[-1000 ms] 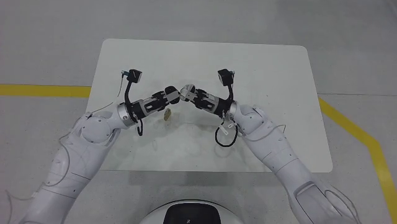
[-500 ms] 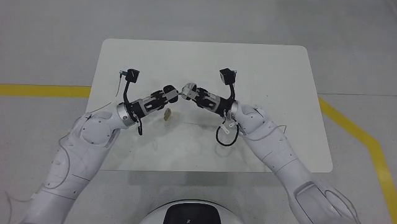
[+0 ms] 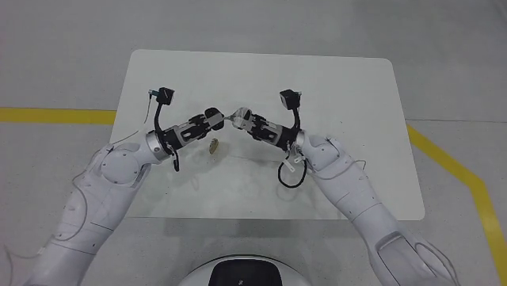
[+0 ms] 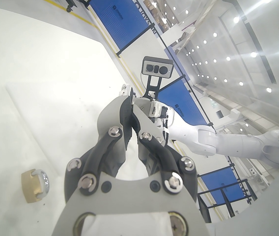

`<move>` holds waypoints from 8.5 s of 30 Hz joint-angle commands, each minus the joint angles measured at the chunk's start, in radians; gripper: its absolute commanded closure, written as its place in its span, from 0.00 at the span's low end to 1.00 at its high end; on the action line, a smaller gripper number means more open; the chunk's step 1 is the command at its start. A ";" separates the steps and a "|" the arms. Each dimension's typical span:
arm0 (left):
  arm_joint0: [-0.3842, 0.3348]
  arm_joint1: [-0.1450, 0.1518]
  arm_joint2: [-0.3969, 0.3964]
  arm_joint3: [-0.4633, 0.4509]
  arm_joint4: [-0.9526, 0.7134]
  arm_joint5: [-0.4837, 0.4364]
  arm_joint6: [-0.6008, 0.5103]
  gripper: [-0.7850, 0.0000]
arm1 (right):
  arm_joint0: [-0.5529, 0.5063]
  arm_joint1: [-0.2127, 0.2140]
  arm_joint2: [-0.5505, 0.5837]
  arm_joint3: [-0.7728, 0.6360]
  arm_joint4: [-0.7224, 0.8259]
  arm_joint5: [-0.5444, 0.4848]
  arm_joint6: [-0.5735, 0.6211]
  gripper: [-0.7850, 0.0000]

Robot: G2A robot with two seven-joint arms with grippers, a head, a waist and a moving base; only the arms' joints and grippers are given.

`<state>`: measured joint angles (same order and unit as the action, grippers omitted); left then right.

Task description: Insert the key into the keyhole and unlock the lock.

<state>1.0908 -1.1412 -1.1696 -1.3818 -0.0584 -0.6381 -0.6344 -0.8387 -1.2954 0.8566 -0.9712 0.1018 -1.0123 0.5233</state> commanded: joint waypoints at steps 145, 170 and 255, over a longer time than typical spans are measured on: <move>0.069 0.060 -0.089 -0.071 0.039 -0.032 -0.292 1.00 | -0.147 0.066 0.279 -0.157 -0.107 0.016 -0.112 1.00; -0.554 -0.161 0.328 0.659 -0.671 0.420 -0.489 1.00 | -0.091 0.002 0.133 -0.148 -0.178 0.000 -0.224 1.00; -0.503 -0.156 0.225 0.696 -0.682 0.215 -0.753 1.00 | -0.015 -0.030 0.091 -0.022 0.255 0.032 0.234 1.00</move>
<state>0.5883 -1.2946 -0.9437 -0.6912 -0.7252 -0.4352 -1.3811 -0.8524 -1.3253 0.9504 -0.9901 0.3576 -0.9797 0.7533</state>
